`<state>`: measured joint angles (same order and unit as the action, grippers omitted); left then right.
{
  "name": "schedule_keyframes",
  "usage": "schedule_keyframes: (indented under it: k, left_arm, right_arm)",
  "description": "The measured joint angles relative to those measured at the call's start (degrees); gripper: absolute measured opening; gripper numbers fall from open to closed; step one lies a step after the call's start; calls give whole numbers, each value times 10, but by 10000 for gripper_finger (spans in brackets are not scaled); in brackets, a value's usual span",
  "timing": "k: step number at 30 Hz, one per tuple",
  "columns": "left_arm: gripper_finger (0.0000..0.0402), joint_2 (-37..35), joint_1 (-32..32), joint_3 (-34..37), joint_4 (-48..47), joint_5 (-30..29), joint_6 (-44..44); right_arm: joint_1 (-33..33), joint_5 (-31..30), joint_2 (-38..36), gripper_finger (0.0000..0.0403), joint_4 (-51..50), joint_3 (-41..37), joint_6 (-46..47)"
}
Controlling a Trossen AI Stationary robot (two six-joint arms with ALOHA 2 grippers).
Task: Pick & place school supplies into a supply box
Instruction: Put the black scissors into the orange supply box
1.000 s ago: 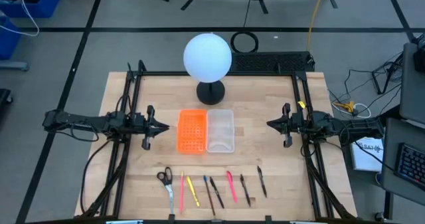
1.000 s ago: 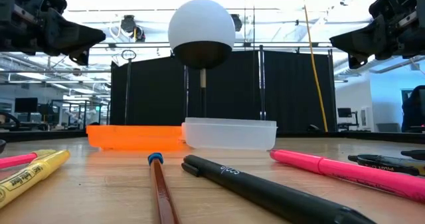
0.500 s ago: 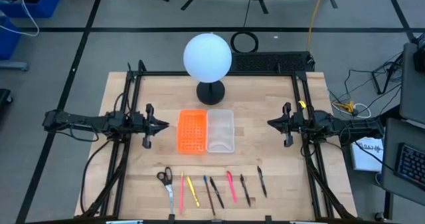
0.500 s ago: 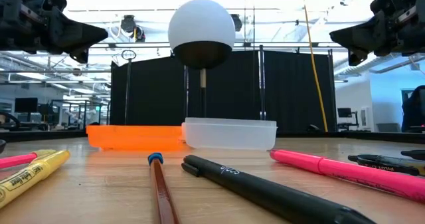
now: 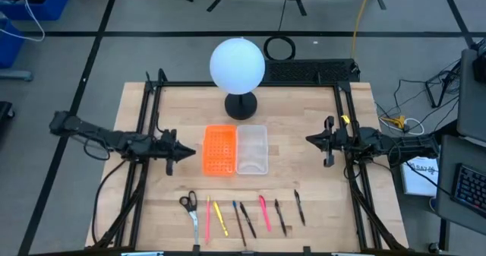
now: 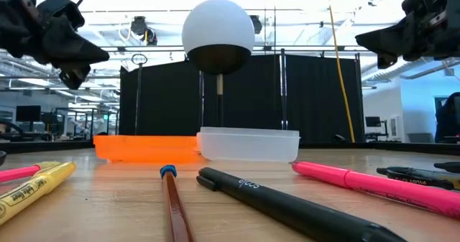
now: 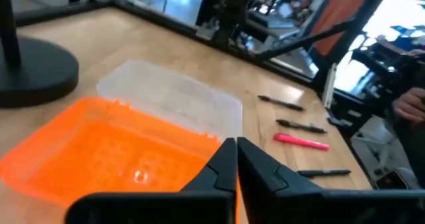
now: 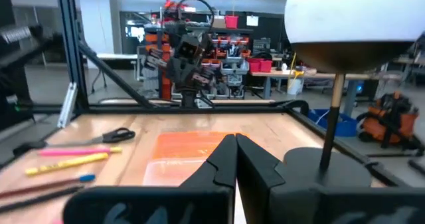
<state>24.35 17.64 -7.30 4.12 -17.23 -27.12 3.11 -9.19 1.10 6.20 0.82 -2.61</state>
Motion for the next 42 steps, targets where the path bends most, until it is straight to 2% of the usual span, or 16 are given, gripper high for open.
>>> schedule_keyframes:
  k: [4,10,13,15,20,26,31,37,42]
  left_arm:
    - [7,108,78,-70,-21,-111,-67]
    - [4,294,158,-252,-182,-221,-179]
    - [4,374,177,-341,-286,-266,-284]
    - [4,415,185,-390,-347,-272,-381]
    - [4,508,213,-469,-466,-222,-544]
    - [4,604,243,-507,-540,-156,-696]
    - [4,667,258,-532,-585,-56,-812]
    - [4,722,267,-595,-611,70,-889]
    - [4,760,260,-681,-713,93,-969]
  right_arm:
    - [0,0,0,0,0,0,-37]
    - [0,0,0,0,0,0,-92]
    - [0,2,0,0,-2,0,-101]
    - [0,2,0,0,-3,0,-92]
    - [0,2,0,0,-4,0,-62]
    - [0,1,0,0,0,0,-41]
    - [0,2,0,0,0,0,-41]
    - [0,2,0,0,0,0,-40]
    - [0,3,0,0,0,0,-37]
